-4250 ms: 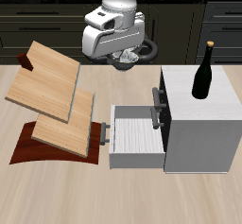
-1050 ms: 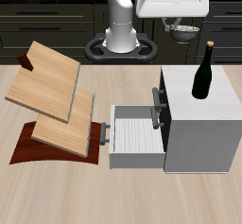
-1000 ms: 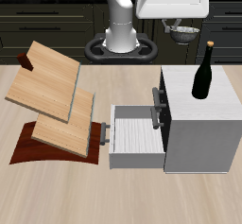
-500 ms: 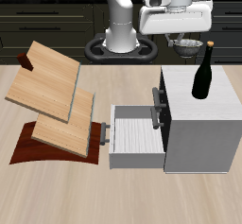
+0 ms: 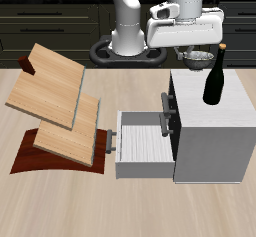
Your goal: Place the bowl on top of the cabinet
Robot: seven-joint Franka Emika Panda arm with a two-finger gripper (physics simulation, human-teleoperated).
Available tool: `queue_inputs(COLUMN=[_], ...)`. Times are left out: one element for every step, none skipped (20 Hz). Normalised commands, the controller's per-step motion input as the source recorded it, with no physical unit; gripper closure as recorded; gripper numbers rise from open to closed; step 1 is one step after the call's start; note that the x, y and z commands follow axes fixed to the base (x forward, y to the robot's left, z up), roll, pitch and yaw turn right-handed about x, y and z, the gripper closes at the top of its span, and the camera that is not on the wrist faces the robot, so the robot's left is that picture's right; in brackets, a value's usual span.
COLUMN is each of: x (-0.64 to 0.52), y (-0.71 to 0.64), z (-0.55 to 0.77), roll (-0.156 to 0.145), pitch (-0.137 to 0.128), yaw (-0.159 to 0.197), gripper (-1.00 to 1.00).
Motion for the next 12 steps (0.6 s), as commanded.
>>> queue_inputs(x=[0.26,0.13,0.18,0.06,0.14,0.25,0.02,0.16,0.08,-0.03,-0.17,-0.05], y=[-0.20,-0.12,-0.11,-0.08,-0.10,-0.08,-0.12,0.01,-0.06,-0.07,0.11,-0.07], z=[-0.25,-0.19,-0.22,-0.10,-0.24,-0.38,-0.19,-0.34,-0.17,-0.15,-0.18,-0.08], roll=[-0.052,-0.027,-0.019,-0.027,-0.029,-0.021,-0.040,-0.004,-0.043,-0.088,0.029,-0.061], pitch=[0.046,0.000,0.035,0.028,0.010,0.048,0.043,0.045,0.030,0.000,-0.024,0.079], yaw=[0.001,0.019,0.045,-0.005,0.010,0.069,-0.013,0.059,0.030,0.021,0.154,0.083], gripper=[1.00,1.00,1.00,1.00,1.00,1.00,1.00,1.00,1.00,1.00,1.00,-1.00])
